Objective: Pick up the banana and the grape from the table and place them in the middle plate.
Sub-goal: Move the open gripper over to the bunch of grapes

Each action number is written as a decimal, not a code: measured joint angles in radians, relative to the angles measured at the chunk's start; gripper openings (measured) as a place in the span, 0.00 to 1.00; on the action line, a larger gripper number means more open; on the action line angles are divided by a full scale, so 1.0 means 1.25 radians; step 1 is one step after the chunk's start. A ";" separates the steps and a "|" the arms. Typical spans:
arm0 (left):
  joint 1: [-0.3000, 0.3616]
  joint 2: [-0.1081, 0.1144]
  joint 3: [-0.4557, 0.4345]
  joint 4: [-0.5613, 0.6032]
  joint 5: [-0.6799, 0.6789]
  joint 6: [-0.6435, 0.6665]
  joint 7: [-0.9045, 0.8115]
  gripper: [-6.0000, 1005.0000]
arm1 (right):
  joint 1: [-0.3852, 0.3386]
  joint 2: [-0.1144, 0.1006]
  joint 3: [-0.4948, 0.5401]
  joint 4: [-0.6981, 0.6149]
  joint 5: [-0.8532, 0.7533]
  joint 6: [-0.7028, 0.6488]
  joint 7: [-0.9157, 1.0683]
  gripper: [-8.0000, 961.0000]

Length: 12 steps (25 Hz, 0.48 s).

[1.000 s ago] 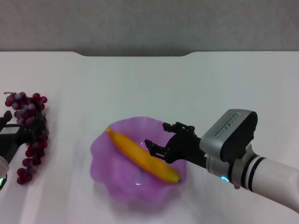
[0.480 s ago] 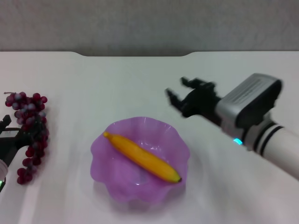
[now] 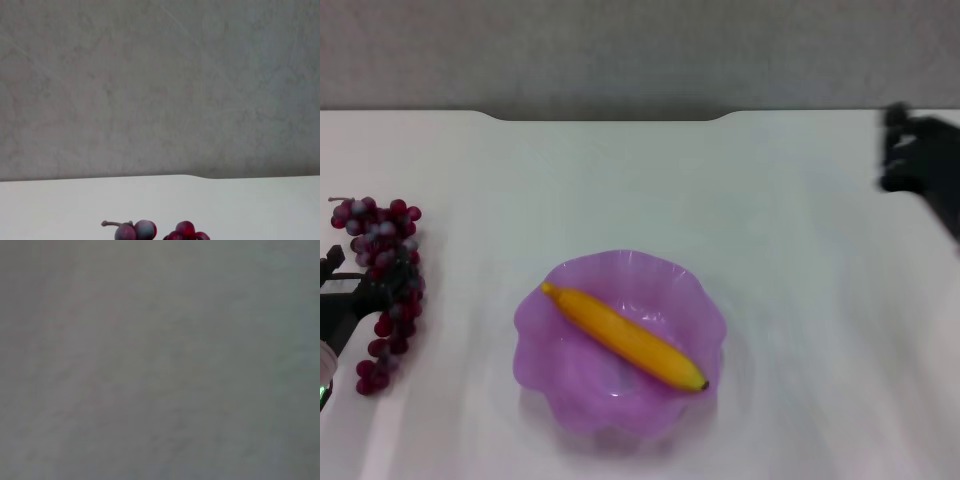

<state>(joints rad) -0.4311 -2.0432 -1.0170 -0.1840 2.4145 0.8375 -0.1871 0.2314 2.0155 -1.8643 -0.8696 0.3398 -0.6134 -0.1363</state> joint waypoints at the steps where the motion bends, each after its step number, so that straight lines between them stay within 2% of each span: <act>1: 0.000 0.000 0.000 0.000 0.000 0.000 0.000 0.89 | -0.016 0.000 0.006 0.007 0.028 -0.032 -0.004 0.18; 6: 0.000 0.000 0.000 -0.004 0.000 0.000 0.000 0.89 | -0.056 0.004 -0.022 0.108 0.228 -0.202 -0.065 0.08; 12: -0.001 -0.001 0.000 -0.006 -0.005 0.000 -0.003 0.89 | -0.059 0.005 -0.192 0.246 0.532 -0.443 -0.084 0.01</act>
<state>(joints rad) -0.4321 -2.0450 -1.0170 -0.1912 2.4089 0.8375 -0.1902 0.1581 2.0217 -2.1039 -0.5619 1.0046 -1.1666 -0.2412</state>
